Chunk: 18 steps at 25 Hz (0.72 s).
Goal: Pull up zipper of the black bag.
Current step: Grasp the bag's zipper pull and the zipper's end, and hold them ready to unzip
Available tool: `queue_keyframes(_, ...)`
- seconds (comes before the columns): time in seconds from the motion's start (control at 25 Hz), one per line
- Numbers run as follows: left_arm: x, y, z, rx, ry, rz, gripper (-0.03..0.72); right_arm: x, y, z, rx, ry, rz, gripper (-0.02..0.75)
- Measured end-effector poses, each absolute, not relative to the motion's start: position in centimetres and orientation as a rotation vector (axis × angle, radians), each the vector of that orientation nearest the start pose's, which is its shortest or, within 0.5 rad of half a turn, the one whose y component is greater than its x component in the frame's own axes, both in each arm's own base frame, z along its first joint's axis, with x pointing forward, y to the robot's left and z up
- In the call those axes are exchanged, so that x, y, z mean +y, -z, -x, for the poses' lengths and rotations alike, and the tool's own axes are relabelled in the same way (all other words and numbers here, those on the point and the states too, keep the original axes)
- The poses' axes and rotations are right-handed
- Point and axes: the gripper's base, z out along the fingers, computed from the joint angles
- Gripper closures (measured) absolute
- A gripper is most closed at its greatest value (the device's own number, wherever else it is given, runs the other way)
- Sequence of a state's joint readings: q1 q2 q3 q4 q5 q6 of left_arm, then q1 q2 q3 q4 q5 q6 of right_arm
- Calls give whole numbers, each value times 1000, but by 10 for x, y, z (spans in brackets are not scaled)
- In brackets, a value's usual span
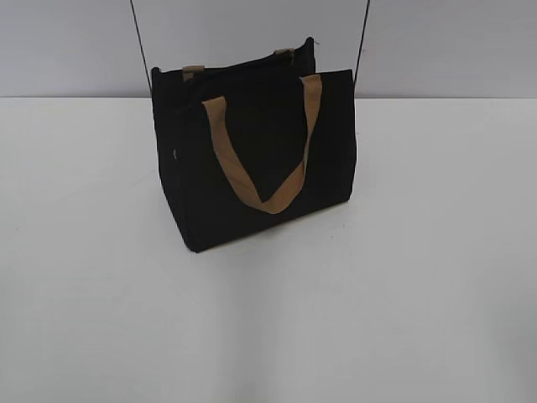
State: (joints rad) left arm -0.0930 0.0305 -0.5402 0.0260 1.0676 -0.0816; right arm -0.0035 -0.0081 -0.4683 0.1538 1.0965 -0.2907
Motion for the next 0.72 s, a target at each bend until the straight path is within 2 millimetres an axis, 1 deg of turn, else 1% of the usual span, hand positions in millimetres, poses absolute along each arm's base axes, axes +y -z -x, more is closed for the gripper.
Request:
queue_keyframes(0.04,2,-288,4,2044,78,-10,152,12,-266,5,2071,-8,308,370)
queue_keyframes(0.12,2,-288,4,2049,78,-10,127,12,-266,5,2071,-8,308,370)
queue_keyframes(0.4,2,-288,1,2065,79,-11,126,12,-266,5,2071,-8,308,370)
queue_keyframes(0.48,1,-290,-5,2087,70,-27,129,12,-266,5,2071,-8,308,370)
queue_keyframes(0.56,0,-297,-14,2069,63,-45,129,12,-266,5,2071,-8,308,370)
queue_keyframes(0.72,-3,-311,-43,1993,71,-56,143,12,-266,5,2071,-8,308,370)
